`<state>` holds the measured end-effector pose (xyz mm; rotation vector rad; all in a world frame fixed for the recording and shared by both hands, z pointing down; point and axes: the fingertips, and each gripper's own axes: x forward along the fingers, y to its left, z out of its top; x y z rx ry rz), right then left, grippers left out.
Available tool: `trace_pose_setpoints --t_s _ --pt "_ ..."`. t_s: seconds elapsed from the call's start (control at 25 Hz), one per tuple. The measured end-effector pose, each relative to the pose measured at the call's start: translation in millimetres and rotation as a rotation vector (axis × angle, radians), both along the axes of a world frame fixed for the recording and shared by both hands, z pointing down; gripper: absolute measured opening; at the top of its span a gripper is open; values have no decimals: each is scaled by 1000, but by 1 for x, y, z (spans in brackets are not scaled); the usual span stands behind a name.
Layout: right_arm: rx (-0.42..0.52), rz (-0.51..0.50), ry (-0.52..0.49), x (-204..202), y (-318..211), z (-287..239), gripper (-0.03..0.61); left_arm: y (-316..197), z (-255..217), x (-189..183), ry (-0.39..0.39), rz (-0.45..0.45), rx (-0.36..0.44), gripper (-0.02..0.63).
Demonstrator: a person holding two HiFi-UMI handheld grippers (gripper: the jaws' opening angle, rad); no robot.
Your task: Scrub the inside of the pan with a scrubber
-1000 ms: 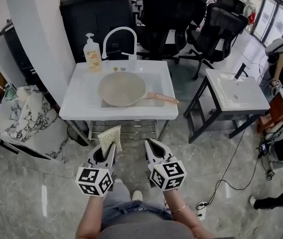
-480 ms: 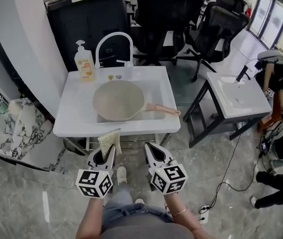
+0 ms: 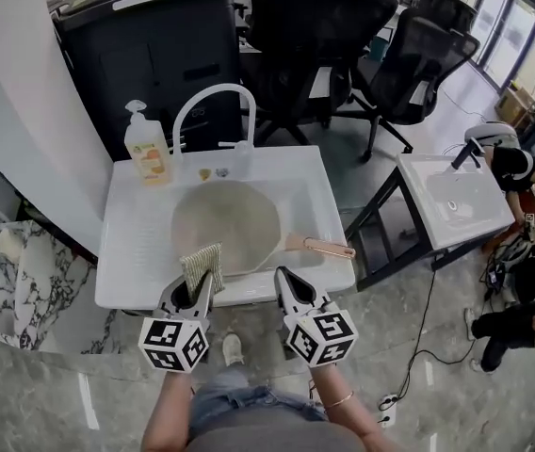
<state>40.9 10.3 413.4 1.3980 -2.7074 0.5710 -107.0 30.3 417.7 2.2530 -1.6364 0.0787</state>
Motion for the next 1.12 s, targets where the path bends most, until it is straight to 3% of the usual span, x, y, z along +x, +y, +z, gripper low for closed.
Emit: trace_pose_setpoints --t_s 0.44,0.88,1.12 --pt "-45 107 41 -17 -75 11 11 -88 14 -20 28 96 -49 66" --pt "-68 160 60 -20 -97 18 11 -116 26 -22 41 157 -80 66" --pt "-83 196 63 -2 -102 27 11 -130 39 -16 31 174 -109 66"
